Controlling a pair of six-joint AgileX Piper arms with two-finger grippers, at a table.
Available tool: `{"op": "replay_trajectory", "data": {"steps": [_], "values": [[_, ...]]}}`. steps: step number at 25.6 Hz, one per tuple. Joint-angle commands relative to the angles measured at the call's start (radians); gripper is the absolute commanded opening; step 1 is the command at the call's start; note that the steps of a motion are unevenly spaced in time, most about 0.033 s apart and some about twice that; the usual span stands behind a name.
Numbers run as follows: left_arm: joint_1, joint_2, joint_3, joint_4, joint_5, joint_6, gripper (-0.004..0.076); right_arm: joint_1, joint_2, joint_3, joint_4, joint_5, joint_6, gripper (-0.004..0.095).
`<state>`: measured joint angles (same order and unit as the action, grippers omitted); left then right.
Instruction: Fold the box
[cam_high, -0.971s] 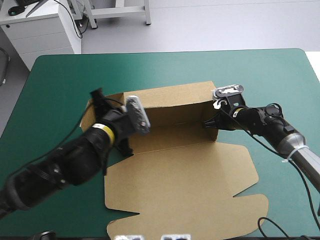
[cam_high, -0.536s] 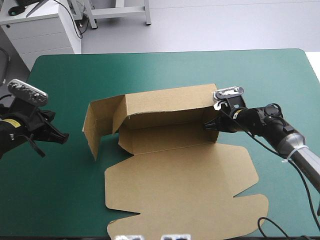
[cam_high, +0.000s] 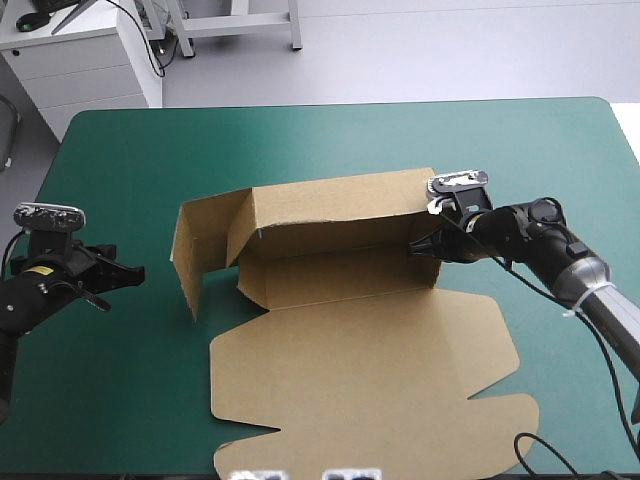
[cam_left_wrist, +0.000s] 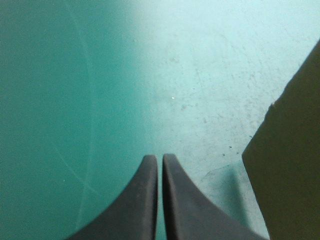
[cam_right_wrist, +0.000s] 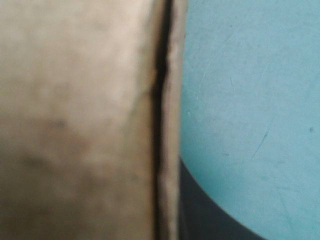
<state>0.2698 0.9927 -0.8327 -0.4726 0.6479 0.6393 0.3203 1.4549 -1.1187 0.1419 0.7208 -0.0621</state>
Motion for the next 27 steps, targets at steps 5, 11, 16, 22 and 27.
{"op": "replay_trajectory", "data": {"steps": [5,11,16,22,27], "values": [[-0.136,-0.012,-0.026,0.173,-0.065,0.01,0.0012,0.001,-0.106,-0.134,0.005,0.426,0.035,-0.0013],[-0.192,-0.012,-0.026,0.22,-0.069,-0.01,0.0012,0.001,-0.222,-0.123,0.068,0.528,0.062,-0.0013],[-0.19,-0.011,-0.026,0.319,-0.078,-0.208,0.0013,0.001,-0.261,-0.123,0.098,0.528,0.062,-0.0013],[-0.19,-0.011,-0.026,0.465,-0.096,-0.4,0.0014,0.001,-0.263,-0.096,0.076,0.528,0.062,-0.0012],[-0.19,-0.011,-0.026,0.485,-0.104,-0.417,0.0014,0.001,-0.263,-0.036,0.082,0.528,0.044,-0.0012]]}}
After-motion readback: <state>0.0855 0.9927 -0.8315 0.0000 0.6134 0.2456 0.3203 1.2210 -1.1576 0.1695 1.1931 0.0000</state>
